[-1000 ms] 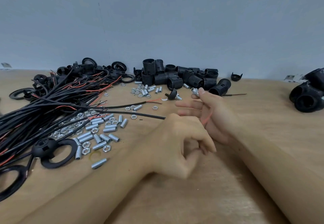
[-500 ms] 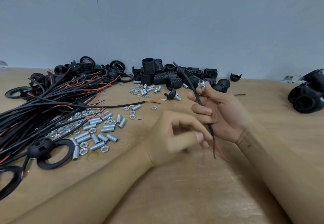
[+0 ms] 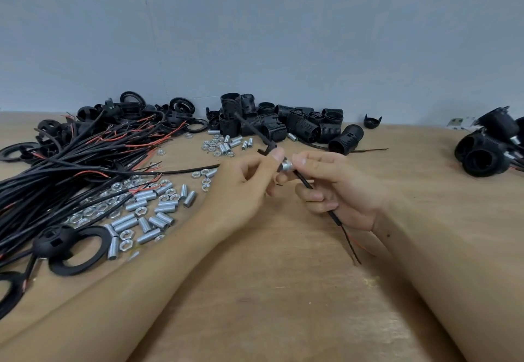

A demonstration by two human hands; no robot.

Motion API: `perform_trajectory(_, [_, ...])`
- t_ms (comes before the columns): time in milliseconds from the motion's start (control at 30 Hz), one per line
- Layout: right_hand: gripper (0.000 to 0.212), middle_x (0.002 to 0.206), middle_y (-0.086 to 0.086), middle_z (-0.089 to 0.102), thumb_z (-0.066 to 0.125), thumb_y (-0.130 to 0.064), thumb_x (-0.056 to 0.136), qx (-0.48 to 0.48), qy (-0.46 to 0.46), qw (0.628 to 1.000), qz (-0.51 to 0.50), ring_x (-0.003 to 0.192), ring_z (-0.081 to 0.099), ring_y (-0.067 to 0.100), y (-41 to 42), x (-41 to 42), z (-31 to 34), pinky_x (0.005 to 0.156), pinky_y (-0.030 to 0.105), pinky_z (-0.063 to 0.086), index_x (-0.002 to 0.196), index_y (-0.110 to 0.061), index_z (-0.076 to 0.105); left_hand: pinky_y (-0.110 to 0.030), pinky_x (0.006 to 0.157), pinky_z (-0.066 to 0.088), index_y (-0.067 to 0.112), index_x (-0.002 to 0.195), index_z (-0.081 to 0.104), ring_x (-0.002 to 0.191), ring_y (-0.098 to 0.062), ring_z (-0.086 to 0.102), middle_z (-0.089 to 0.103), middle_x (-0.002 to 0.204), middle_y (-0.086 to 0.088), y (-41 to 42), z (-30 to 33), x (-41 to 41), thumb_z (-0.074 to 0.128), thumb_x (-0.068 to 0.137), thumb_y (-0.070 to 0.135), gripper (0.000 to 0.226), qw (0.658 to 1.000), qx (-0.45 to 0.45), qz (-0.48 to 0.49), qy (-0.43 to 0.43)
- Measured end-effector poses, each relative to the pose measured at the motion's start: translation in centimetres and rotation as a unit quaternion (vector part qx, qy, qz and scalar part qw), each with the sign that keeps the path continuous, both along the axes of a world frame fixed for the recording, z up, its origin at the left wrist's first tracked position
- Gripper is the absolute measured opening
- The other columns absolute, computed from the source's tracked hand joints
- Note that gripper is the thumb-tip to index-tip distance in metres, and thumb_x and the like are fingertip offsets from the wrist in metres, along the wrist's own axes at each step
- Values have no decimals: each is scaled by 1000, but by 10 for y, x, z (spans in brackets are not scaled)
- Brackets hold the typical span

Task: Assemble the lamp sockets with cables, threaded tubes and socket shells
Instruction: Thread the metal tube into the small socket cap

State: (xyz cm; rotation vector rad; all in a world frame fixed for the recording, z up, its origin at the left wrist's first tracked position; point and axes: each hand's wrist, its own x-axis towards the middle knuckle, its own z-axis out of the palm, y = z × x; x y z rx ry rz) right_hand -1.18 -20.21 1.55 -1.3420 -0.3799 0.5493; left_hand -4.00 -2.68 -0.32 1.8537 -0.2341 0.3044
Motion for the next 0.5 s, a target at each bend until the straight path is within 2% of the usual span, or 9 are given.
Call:
perform_trajectory(67, [22,86,6,68,62,-24,85,-17,-16,1000,-16,49,35,8,2,0,-2,37,15,23,95,-4,63,-16,46,40,18,72,70,44,-7,53,62,55,4,-2,0,-1,58,93,44,36,999,-40,-28,20])
perform_trajectory(167, [21,70,2,64,66,-17,82,-35,-45,997,-43,48,38,8,2,1,-3,36,16,24,96,-2,64,-26,52,47,19,92,77,56,-15,62,68,69,-4,1,-3,-1,67,79,46,32,992,-99,-65,43])
perform_trajectory(300, [25,62,4,57,75,-14,68,-25,-71,993,-91,45,43,9,1,4,-3,34,16,27,89,-6,63,-28,63,52,20,108,76,69,-15,61,67,90,-16,7,-4,0,73,77,32,33,989,-95,-108,29])
perform_trajectory(433, [35,59,-6,62,75,-18,69,-21,-82,992,-98,41,45,7,2,4,-3,31,15,26,95,-10,52,-25,66,51,5,107,74,71,-13,58,66,88,-20,4,-3,0,72,79,20,32,990,-102,-102,-3])
perform_trajectory(500, [34,69,-3,68,73,-28,72,-23,-81,990,-110,43,46,9,3,4,-3,31,15,26,95,-10,55,-23,63,49,7,107,74,67,-11,57,65,75,-7,4,-4,1,71,80,20,30,989,-114,-95,10])
